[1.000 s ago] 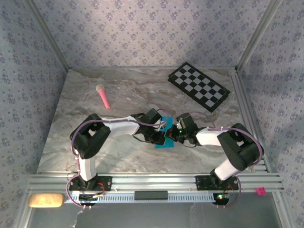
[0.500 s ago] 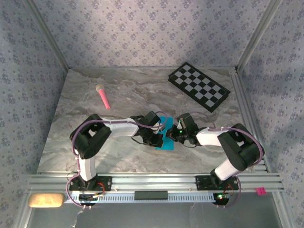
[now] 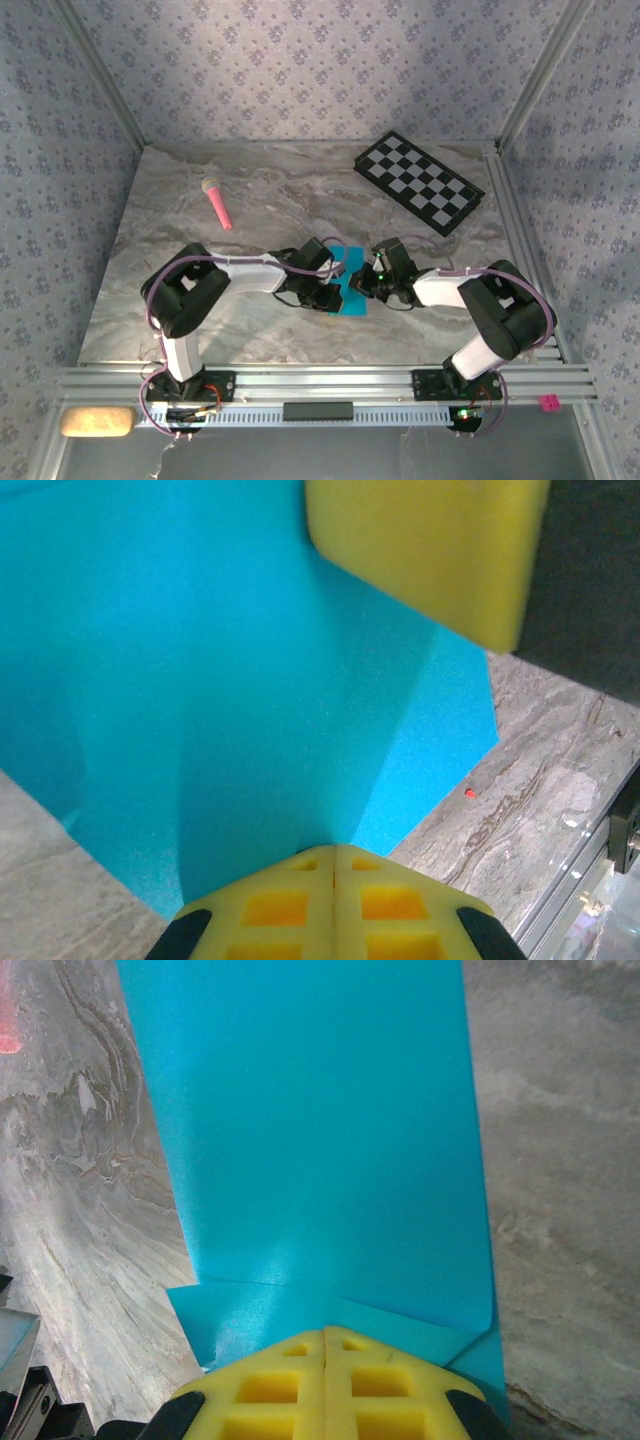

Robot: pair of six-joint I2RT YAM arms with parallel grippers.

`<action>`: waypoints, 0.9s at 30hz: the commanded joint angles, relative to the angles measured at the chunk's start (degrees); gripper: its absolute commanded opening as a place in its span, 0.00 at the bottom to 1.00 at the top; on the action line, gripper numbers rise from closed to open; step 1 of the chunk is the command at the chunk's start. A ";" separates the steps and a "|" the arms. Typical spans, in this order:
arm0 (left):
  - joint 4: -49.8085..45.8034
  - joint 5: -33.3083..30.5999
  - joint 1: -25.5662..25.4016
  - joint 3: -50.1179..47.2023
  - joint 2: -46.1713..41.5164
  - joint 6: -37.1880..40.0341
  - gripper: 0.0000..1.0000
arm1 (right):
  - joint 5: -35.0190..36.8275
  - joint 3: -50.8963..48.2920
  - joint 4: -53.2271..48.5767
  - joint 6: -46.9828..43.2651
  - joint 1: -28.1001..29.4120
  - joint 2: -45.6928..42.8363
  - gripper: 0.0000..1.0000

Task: Fold a paper plane with a square sheet of paper (pick it up from the middle)
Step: Fold the triangle a second time at the center of the table.

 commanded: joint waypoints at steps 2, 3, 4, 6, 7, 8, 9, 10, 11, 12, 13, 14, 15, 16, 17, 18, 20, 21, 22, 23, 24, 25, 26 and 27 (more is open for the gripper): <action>-2.90 3.04 0.03 -2.78 -1.30 -1.55 0.06 | 4.48 -2.43 -8.58 -1.72 -0.66 3.12 0.00; -2.75 3.20 0.08 -3.02 -1.48 -1.67 0.06 | 4.44 -2.43 -8.62 -1.72 -0.66 3.14 0.00; -2.69 3.58 0.19 -3.24 -1.65 -1.74 0.06 | 4.51 -2.40 -8.62 -1.72 -0.63 3.24 0.00; -2.06 4.38 0.46 -4.00 -2.08 -2.36 0.06 | 4.58 -2.36 -8.63 -1.78 -0.68 3.31 0.00; -1.61 4.97 0.59 -4.44 -2.26 -2.60 0.06 | 4.58 -2.38 -8.63 -1.81 -0.63 3.24 0.00; -1.09 5.74 0.71 -4.84 -2.27 -2.98 0.07 | 4.58 -2.29 -8.69 -1.81 -0.70 3.29 0.00; -0.50 6.74 0.77 -5.19 -2.04 -3.33 0.08 | 4.58 -2.27 -8.72 -1.81 -0.64 3.26 0.00; -0.41 7.43 0.81 -5.46 -1.73 -3.60 0.08 | 4.53 -2.25 -8.72 -1.85 -0.64 3.33 0.00; -0.31 7.90 0.86 -5.85 -1.54 -3.90 0.08 | 4.58 -2.27 -8.81 -1.89 -0.64 3.32 0.00; 0.11 8.28 0.85 -6.41 -1.55 -4.36 0.08 | 4.58 -2.19 -8.83 -1.89 -0.64 3.32 0.00; 0.27 8.60 0.96 -6.94 -1.77 -4.80 0.08 | 4.58 -2.25 -8.89 -1.94 -0.54 3.33 0.00; 0.31 8.12 0.94 -7.35 -2.67 -4.88 0.08 | 4.58 -2.29 -8.89 -1.89 -0.57 3.32 0.00; 0.72 7.61 0.95 -7.88 -4.31 -5.02 0.08 | 4.58 -2.25 -8.89 -1.89 -0.56 3.27 0.00; 0.81 7.40 1.05 -7.97 -6.22 -4.88 0.08 | 4.57 -2.19 -8.88 -1.81 -0.55 3.25 0.00; 0.44 7.35 1.16 -7.66 -7.83 -4.40 0.09 | 4.50 -2.16 -8.98 -1.81 -0.59 3.15 0.00; -0.33 7.28 1.23 -6.88 -9.58 -3.59 0.10 | 4.57 -2.18 -8.97 -1.75 -0.60 3.06 0.00; -1.66 7.01 1.48 -5.05 -11.91 -2.34 0.11 | 4.62 -2.04 -8.96 -1.72 -0.51 3.06 0.00; -1.96 7.06 1.76 -4.04 -12.66 -1.89 0.11 | 4.58 -2.04 -8.98 -1.72 -0.54 3.08 0.00; -1.93 7.09 2.00 -3.19 -12.99 -1.71 0.12 | 4.50 -1.93 -9.12 -1.72 -0.48 3.05 0.00; -1.71 7.09 2.19 -2.52 -13.17 -1.47 0.12 | 4.52 -1.95 -9.15 -1.67 -0.46 3.01 0.00; -1.62 7.03 2.43 -1.79 -12.88 -1.36 0.12 | 4.58 -1.97 -9.15 -1.61 -0.46 2.89 0.00; -1.49 7.01 2.71 -0.94 -12.26 -1.27 0.12 | 4.66 -1.90 -9.16 -1.63 -0.46 2.75 0.00; -1.48 6.86 2.94 -0.16 -11.41 -1.23 0.12 | 4.66 -1.90 -9.24 -1.63 -0.46 2.70 0.00; -1.55 6.68 3.08 0.86 -10.16 -1.20 0.12 | 4.63 -1.82 -9.20 -1.63 -0.46 2.71 0.00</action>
